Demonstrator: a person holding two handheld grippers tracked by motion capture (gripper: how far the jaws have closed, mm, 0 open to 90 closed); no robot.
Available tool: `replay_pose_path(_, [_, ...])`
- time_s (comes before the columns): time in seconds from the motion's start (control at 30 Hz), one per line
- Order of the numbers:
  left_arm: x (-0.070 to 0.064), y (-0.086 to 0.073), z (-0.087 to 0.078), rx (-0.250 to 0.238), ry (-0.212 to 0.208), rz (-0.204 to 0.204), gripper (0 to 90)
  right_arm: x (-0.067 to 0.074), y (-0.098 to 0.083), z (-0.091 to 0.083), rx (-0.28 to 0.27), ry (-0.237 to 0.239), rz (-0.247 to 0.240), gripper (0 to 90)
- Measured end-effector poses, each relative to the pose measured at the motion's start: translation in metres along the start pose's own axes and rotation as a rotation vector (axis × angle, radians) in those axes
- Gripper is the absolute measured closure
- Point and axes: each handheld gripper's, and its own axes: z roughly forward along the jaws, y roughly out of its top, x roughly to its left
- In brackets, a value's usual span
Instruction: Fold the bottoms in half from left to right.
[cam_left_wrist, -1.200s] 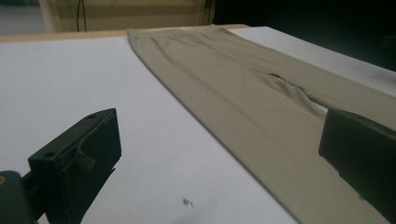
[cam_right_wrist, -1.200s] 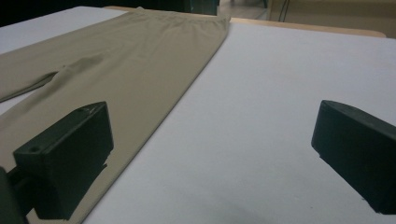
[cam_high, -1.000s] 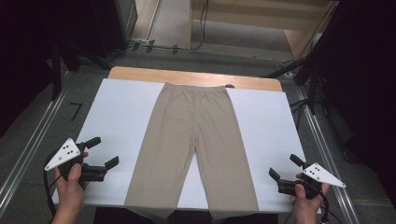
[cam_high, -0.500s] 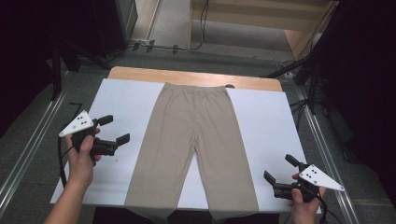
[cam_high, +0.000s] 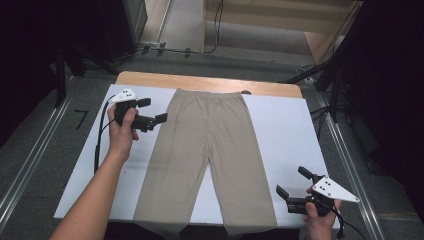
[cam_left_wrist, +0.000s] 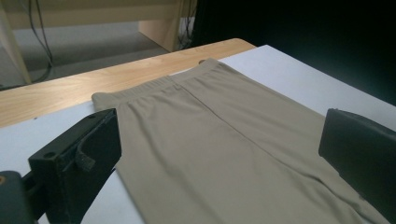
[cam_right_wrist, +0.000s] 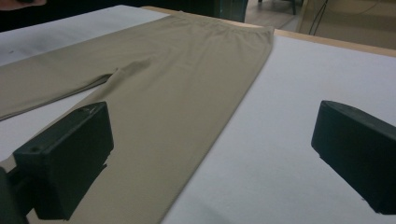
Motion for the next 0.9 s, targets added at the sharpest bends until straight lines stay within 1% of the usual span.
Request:
replay_pose_path(0.03, [0.003, 0.003, 0.006, 0.012, -0.001, 0.004, 0.0, 0.000, 0.000, 0.001, 0.000, 0.004, -0.001, 0.0])
replay_pose_path(0.13, [0.014, 0.012, 0.022, 0.042, -0.010, -0.017, 0.0, 0.001, -0.001, 0.001, 0.003, 0.008, 0.005, 0.0])
replay_pose_path(0.17, [0.018, 0.014, 0.027, 0.058, 0.004, -0.018, 0.0, 0.002, -0.001, 0.001, 0.003, 0.010, 0.002, 0.0])
replay_pose_path(0.2, [0.023, 0.016, 0.034, 0.075, 0.013, -0.027, 1.4, 0.003, -0.001, 0.001, 0.004, 0.011, -0.006, 0.0])
replay_pose_path(0.23, [0.026, 0.018, 0.039, 0.090, 0.021, -0.036, 5.8, 0.004, -0.001, 0.001, 0.005, 0.010, -0.010, 0.0])
replay_pose_path(0.27, [0.031, 0.019, 0.046, 0.113, 0.034, -0.057, 6.8, 0.004, -0.001, 0.001, 0.007, 0.010, -0.014, 0.0])
replay_pose_path(0.3, [0.034, 0.020, 0.050, 0.119, 0.040, -0.077, 8.2, 0.005, -0.001, 0.001, 0.012, 0.009, -0.016, 0.0])
replay_pose_path(0.33, [0.038, 0.021, 0.055, 0.125, 0.053, -0.102, 12.0, 0.005, -0.001, 0.001, 0.013, 0.009, -0.019, 0.0])
replay_pose_path(0.37, [0.041, 0.022, 0.060, 0.136, 0.064, -0.116, 14.6, 0.005, -0.002, 0.002, 0.013, 0.012, -0.018, 0.0])
replay_pose_path(0.4, [0.044, 0.023, 0.065, 0.148, 0.075, -0.123, 14.8, 0.005, -0.002, 0.002, 0.017, 0.012, -0.018, 0.0])
replay_pose_path(0.43, [0.046, 0.025, 0.071, 0.162, 0.091, -0.137, 18.5, 0.004, -0.003, 0.002, 0.020, 0.013, -0.023, 0.0])
replay_pose_path(0.53, [0.053, 0.028, 0.089, 0.227, 0.134, -0.151, 29.3, 0.005, -0.004, 0.003, 0.034, 0.015, -0.029, 0.0])
replay_pose_path(0.57, [0.056, 0.028, 0.095, 0.251, 0.156, -0.169, 31.3, 0.006, -0.005, 0.003, 0.040, 0.013, -0.032, 0.0])
replay_pose_path(0.6, [0.059, 0.027, 0.099, 0.274, 0.197, -0.176, 34.6, 0.007, -0.006, 0.002, 0.044, 0.013, -0.034, 0.0])
replay_pose_path(0.63, [0.062, 0.026, 0.103, 0.289, 0.228, -0.171, 38.0, 0.007, -0.006, 0.002, 0.047, 0.012, -0.040, 0.0])
replay_pose_path(0.7, [0.069, 0.021, 0.111, 0.322, 0.242, -0.185, 42.2, 0.007, -0.008, 0.002, 0.054, 0.009, -0.052, 0.0])
replay_pose_path(0.73, [0.073, 0.018, 0.115, 0.356, 0.252, -0.189, 42.6, 0.006, -0.009, 0.002, 0.057, 0.008, -0.053, 0.0])
replay_pose_path(0.8, [0.077, 0.017, 0.122, 0.375, 0.261, -0.186, 42.9, 0.005, -0.011, 0.001, 0.063, 0.005, -0.047, 0.0])
replay_pose_path(0.83, [0.077, 0.017, 0.122, 0.375, 0.261, -0.186, 43.8, 0.004, -0.012, 0.001, 0.065, 0.003, -0.041, 0.0])
replay_pose_path(0.87, [0.079, 0.017, 0.129, 0.366, 0.252, -0.195, 44.5, 0.004, -0.013, 0.000, 0.065, 0.002, -0.038, 0.0])
replay_pose_path(0.9, [0.080, 0.017, 0.132, 0.361, 0.259, -0.193, 46.8, 0.004, -0.014, 0.000, 0.068, -0.002, -0.035, 0.0])
